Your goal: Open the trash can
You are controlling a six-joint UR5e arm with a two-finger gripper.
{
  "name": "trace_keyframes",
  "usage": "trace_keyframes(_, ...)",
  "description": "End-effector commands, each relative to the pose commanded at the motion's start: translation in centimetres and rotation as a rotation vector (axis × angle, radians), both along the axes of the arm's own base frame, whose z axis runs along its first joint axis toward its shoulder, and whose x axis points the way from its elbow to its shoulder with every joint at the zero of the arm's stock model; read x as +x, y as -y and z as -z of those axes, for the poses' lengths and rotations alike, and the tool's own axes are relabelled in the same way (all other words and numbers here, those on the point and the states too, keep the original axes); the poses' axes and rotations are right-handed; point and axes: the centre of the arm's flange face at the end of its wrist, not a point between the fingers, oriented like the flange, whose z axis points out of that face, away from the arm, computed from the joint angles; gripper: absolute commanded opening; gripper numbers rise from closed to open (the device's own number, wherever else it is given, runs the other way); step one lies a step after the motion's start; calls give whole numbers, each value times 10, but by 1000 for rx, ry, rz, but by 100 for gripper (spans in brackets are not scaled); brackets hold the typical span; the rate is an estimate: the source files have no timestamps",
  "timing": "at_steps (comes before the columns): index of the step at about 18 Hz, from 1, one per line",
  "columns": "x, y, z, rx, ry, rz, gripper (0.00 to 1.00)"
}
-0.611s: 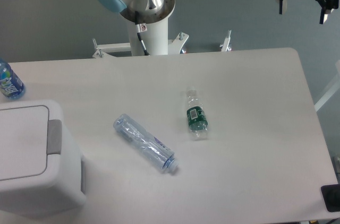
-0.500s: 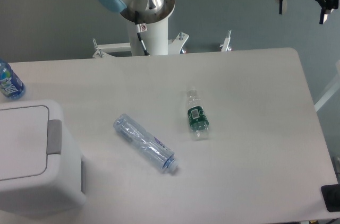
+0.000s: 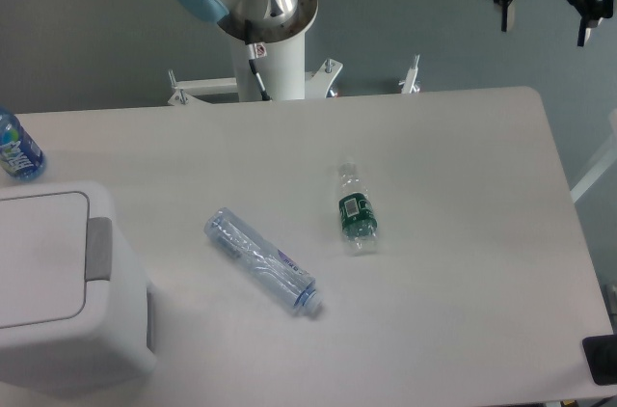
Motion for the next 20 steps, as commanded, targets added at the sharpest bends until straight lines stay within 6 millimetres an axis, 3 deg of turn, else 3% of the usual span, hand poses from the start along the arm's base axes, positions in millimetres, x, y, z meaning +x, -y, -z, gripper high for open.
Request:
trace_keyframes(3,22,-48,8,88,63,-149,100)
trace_keyframes(10,105,-156,40,228,293,-367,100)
trace_keyframes(14,127,-186,44,345,459,-391,100)
trace_keyframes(20,174,-247,61,417,495,-400,100)
